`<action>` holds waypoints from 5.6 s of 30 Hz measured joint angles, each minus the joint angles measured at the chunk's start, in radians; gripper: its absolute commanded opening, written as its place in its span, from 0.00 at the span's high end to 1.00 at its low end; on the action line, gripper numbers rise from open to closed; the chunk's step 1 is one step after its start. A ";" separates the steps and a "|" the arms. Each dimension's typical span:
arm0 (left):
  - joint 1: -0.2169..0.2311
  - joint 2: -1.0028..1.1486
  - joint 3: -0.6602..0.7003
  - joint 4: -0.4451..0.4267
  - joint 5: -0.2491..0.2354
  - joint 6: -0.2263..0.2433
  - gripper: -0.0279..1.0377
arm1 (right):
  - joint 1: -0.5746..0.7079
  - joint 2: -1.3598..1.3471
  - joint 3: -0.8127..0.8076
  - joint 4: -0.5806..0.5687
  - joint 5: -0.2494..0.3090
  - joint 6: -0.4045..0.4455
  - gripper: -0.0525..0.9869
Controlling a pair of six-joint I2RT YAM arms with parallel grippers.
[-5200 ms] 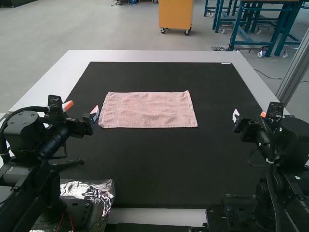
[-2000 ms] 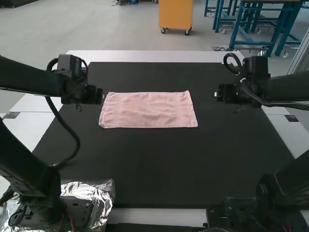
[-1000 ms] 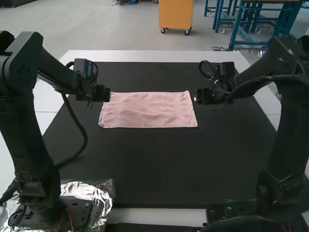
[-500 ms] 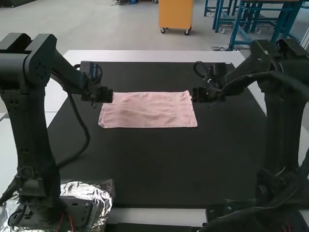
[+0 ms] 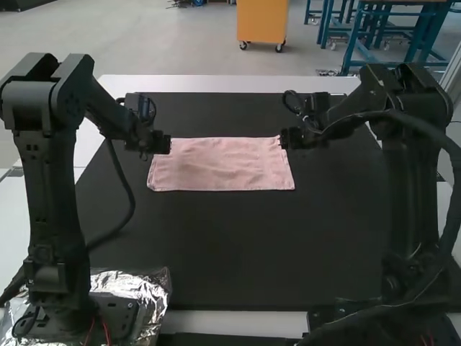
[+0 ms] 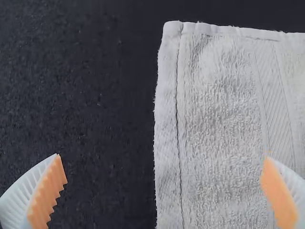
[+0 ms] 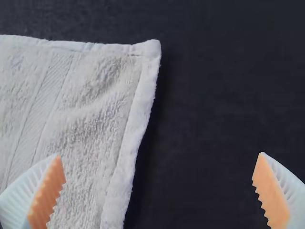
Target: Fold the towel.
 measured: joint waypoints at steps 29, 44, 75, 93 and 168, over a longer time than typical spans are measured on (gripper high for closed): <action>0.000 0.141 0.106 0.000 0.002 -0.003 0.13 | 0.016 0.104 0.056 -0.020 -0.002 -0.007 0.08; -0.001 0.159 0.110 0.039 0.078 -0.010 0.95 | 0.024 0.109 0.068 -0.034 -0.060 -0.004 0.98; 0.063 -0.127 -0.162 0.071 0.209 -0.010 0.95 | 0.023 -0.222 -0.221 -0.077 -0.166 0.044 0.98; 0.063 -0.328 -0.396 0.082 0.211 -0.010 0.95 | 0.024 -0.359 -0.382 -0.111 -0.213 0.072 0.98; 0.124 -0.427 -0.478 0.232 0.230 -0.044 0.06 | 0.101 -0.477 -0.380 -0.122 -0.230 0.104 0.98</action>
